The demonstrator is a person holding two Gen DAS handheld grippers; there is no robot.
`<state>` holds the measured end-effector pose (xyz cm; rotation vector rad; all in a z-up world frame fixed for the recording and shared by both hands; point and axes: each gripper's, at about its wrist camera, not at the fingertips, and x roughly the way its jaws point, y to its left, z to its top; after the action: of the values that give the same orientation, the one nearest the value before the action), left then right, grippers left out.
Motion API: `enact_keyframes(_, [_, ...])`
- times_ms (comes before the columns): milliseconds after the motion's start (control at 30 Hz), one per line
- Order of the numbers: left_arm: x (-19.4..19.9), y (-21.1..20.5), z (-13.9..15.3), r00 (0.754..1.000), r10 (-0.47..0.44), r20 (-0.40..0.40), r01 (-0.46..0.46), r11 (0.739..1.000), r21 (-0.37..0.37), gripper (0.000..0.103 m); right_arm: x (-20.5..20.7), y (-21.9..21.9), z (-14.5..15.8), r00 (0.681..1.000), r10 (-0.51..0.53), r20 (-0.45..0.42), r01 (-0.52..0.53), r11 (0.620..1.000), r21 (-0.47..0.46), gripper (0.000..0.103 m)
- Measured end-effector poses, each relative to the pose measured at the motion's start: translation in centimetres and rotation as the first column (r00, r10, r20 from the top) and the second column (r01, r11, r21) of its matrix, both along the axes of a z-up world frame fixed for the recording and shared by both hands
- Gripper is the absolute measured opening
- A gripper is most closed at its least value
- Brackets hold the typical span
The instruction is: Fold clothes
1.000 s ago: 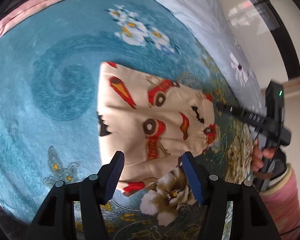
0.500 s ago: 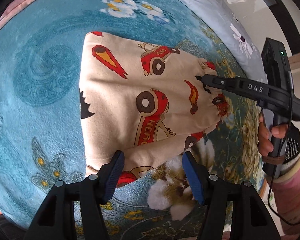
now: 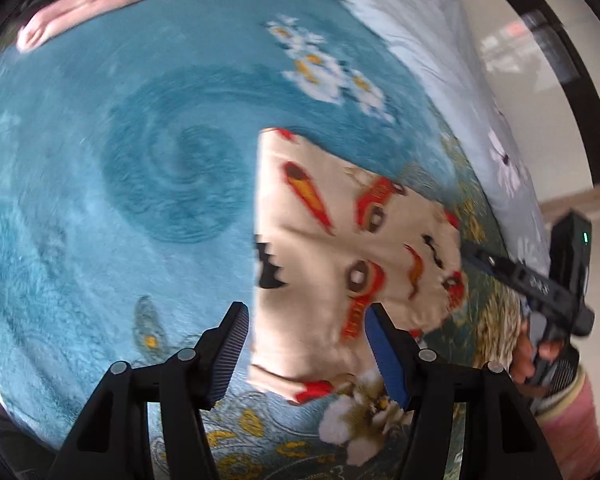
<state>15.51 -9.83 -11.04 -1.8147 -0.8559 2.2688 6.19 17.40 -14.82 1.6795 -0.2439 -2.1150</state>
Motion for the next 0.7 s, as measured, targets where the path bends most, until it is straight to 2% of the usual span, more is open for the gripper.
enact_keyframes(133, [-0.6,-0.3,-2.1,0.998,0.013,0.061,-0.014,1.0,0.004,0.065,0.7,2.0,-1.1,0.997,-0.059,0.043,0.057,0.998,0.035,0.046])
enact_keyframes(200, [-1.1,-0.1,-2.8,0.997,0.012,0.082,-0.013,1.0,0.021,0.065,0.7,3.2,-1.7,0.994,-0.081,0.069,0.08,0.997,0.021,0.055])
enact_keyframes(367, [-2.2,0.2,-4.4,0.99,0.038,0.138,-0.046,0.998,0.051,0.065,0.9,3.9,-3.0,0.986,-0.109,0.123,0.113,0.993,-0.026,0.055])
enact_keyframes(700, [-2.9,1.3,-3.8,0.994,0.007,0.108,-0.004,1.0,-0.023,0.063,-0.2,3.3,-4.2,0.976,-0.159,0.148,0.17,0.983,-0.066,0.057])
